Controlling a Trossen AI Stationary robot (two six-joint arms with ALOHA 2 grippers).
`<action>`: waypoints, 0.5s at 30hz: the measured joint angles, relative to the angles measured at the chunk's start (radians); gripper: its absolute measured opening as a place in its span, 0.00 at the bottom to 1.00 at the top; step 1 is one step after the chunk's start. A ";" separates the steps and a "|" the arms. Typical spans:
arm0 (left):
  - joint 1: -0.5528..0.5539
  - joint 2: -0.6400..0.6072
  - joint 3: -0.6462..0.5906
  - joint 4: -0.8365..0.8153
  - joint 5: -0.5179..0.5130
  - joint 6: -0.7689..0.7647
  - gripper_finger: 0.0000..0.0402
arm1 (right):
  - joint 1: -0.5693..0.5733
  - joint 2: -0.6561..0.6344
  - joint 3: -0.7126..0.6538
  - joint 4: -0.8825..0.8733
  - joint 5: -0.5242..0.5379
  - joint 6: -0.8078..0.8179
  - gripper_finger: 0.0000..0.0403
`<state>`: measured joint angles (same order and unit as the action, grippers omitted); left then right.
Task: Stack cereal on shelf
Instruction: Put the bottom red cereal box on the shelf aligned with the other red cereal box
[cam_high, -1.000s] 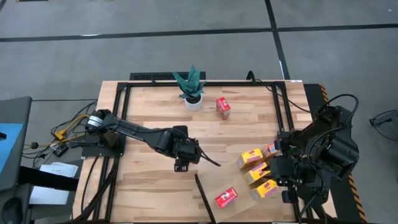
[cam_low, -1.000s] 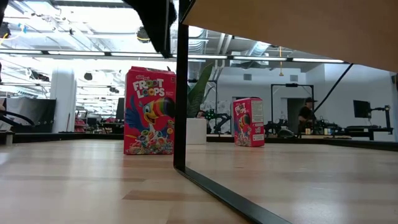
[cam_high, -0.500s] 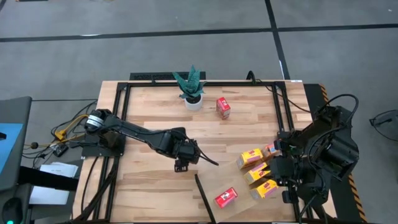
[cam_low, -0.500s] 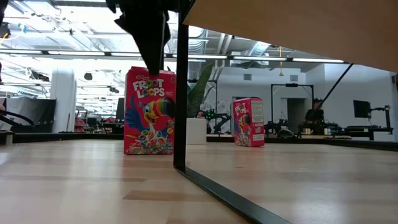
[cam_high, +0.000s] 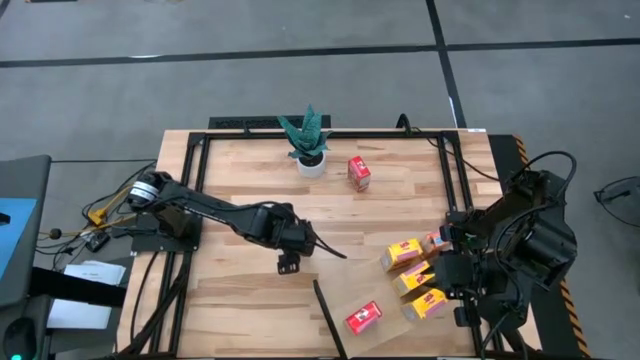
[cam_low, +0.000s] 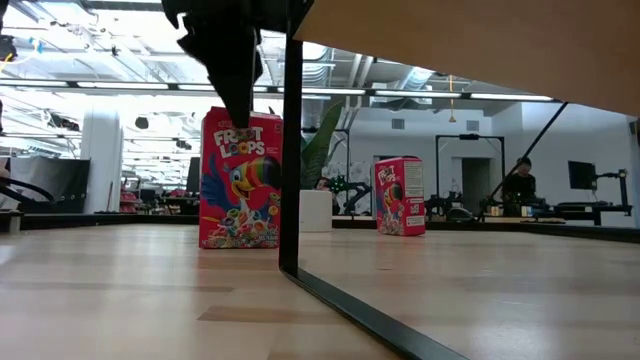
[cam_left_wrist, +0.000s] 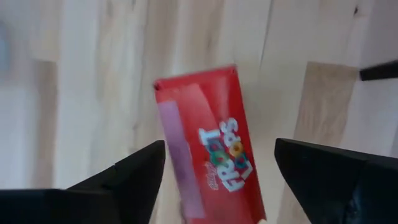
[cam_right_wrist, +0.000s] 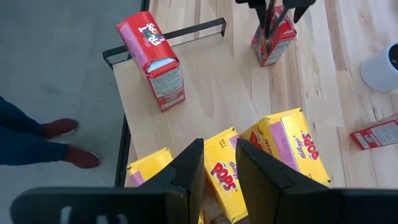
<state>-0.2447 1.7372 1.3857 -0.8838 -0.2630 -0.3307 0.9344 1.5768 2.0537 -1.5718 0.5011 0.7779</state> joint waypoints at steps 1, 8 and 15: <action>0.000 0.001 -0.009 0.005 0.015 -0.003 0.72 | 0.000 0.000 0.000 0.001 0.000 0.000 0.29; 0.000 0.001 -0.035 0.031 0.038 -0.025 0.63 | 0.000 0.000 0.000 0.001 -0.001 -0.001 0.29; 0.000 0.001 -0.024 0.021 0.023 -0.031 0.53 | -0.001 0.000 0.000 0.001 0.000 -0.027 0.29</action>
<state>-0.2448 1.7378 1.3613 -0.8630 -0.2401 -0.3614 0.9333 1.5768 2.0537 -1.5707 0.5007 0.7509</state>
